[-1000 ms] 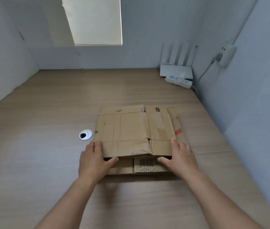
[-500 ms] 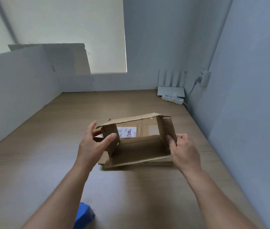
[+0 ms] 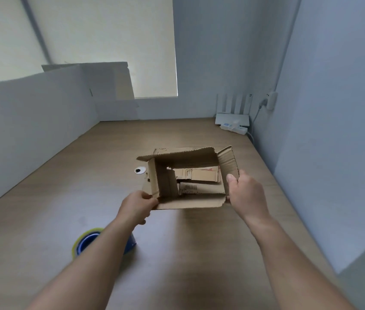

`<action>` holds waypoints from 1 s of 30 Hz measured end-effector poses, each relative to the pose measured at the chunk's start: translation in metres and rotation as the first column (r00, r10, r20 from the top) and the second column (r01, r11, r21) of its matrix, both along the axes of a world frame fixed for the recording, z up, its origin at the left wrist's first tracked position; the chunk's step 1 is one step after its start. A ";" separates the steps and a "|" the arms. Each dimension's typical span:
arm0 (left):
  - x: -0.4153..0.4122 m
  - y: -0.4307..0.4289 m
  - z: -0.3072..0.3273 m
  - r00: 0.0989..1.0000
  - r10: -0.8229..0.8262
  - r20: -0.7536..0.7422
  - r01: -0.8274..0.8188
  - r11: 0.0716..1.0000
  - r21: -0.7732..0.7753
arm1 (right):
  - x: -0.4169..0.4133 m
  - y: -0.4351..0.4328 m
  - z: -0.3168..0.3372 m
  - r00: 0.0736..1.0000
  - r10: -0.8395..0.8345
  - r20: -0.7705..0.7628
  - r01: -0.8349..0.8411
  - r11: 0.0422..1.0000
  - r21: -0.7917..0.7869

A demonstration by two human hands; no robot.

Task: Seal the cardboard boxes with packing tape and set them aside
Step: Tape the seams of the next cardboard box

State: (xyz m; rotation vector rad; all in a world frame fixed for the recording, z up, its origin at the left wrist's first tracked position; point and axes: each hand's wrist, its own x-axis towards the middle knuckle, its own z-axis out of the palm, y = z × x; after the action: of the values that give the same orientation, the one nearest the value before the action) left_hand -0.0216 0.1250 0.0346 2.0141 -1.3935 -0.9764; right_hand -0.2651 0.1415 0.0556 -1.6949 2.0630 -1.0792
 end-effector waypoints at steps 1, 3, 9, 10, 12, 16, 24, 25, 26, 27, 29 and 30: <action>-0.001 0.001 0.003 1.000 -0.007 -0.025 0.006 1.000 -0.017 | -0.002 0.002 0.001 1.000 0.005 0.028 -0.005 1.000 -0.003; -0.004 0.002 0.010 0.995 -0.023 -0.097 0.021 0.999 -0.031 | -0.007 0.008 0.005 0.990 0.043 0.135 -0.042 0.999 -0.007; -0.011 0.002 0.017 0.963 -0.035 0.268 0.074 0.988 -0.137 | -0.016 0.017 0.011 0.950 0.030 0.311 -0.046 0.998 0.044; -0.009 0.002 0.019 0.957 -0.020 0.288 0.069 0.984 -0.162 | -0.017 0.017 0.010 0.965 0.010 0.261 -0.022 0.999 0.043; -0.004 0.002 0.023 0.967 -0.002 0.256 0.059 0.975 -0.215 | -0.019 0.017 0.007 0.999 -0.035 0.029 0.033 0.998 0.058; 0.002 -0.008 0.033 0.960 -0.026 0.277 0.089 0.972 -0.217 | -0.012 0.015 0.009 0.982 -0.068 -0.176 0.092 0.988 0.128; 0.025 -0.008 0.025 0.957 -0.239 -0.166 0.209 0.961 -0.180 | 0.009 0.004 -0.005 0.907 0.248 0.341 -0.329 0.923 0.202; 0.031 -0.005 0.024 0.931 -0.311 -0.192 0.273 0.941 -0.201 | 0.009 0.004 -0.006 0.886 0.288 0.364 -0.391 0.885 0.252; 0.037 -0.002 0.022 0.904 -0.374 -0.207 0.333 0.920 -0.207 | 0.009 0.003 -0.007 0.880 0.327 0.345 -0.434 0.848 0.305; 0.044 0.000 0.020 0.882 -0.415 -0.223 0.373 0.904 -0.208 | 0.010 0.002 -0.009 0.882 0.369 0.294 -0.459 0.814 0.354; 0.055 -0.003 0.014 0.864 -0.443 -0.239 0.399 0.892 -0.212 | 0.013 -0.002 -0.012 0.898 0.386 0.213 -0.440 0.812 0.383; 0.059 -0.006 0.010 0.867 -0.440 -0.234 0.393 0.892 -0.222 | 0.014 -0.004 -0.013 0.919 0.336 0.205 -0.390 0.849 0.356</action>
State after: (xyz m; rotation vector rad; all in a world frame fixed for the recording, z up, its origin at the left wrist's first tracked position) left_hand 0.0370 0.1186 0.0443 1.4095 -1.7218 -1.2238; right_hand -0.2506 0.1375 0.0424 -1.6584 1.6395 -0.5928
